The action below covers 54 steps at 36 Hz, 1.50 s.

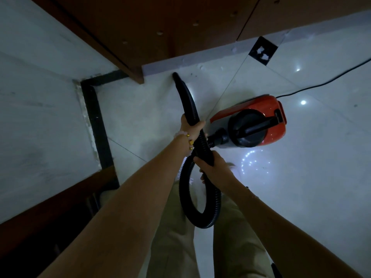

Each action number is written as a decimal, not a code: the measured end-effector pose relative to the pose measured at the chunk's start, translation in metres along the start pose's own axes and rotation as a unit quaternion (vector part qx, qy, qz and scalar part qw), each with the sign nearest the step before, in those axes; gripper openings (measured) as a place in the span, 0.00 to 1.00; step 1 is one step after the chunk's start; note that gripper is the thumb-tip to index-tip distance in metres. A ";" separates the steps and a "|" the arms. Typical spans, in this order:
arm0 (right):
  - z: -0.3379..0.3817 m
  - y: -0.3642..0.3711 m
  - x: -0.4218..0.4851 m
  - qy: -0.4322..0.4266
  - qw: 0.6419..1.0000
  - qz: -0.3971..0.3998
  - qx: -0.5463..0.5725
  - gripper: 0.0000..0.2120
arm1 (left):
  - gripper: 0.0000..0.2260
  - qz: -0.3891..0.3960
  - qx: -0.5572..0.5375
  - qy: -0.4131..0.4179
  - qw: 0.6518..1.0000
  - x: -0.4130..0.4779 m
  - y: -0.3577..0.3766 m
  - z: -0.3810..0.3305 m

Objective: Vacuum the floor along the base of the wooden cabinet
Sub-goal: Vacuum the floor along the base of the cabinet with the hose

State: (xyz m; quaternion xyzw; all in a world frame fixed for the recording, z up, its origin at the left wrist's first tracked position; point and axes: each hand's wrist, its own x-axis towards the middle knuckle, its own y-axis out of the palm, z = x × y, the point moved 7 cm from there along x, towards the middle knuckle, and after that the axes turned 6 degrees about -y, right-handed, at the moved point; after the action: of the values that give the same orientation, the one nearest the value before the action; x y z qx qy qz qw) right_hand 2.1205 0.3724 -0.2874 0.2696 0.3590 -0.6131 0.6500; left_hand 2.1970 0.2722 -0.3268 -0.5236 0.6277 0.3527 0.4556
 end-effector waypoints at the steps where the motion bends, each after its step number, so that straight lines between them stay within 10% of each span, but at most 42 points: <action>1: -0.001 -0.002 -0.001 0.002 1.000 0.002 0.002 0.13 | 0.21 0.003 -0.005 -0.002 1.000 -0.001 0.003 0.000; 54: 0.008 -0.028 0.020 0.014 0.999 0.016 0.030 0.15 | 0.21 0.019 0.016 0.012 1.000 0.024 0.029 -0.023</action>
State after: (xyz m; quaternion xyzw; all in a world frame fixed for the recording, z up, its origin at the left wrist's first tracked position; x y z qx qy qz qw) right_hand 2.0940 0.3516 -0.2960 0.3028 0.3451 -0.6092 0.6466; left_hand 2.1629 0.2492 -0.3431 -0.5084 0.6486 0.3452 0.4492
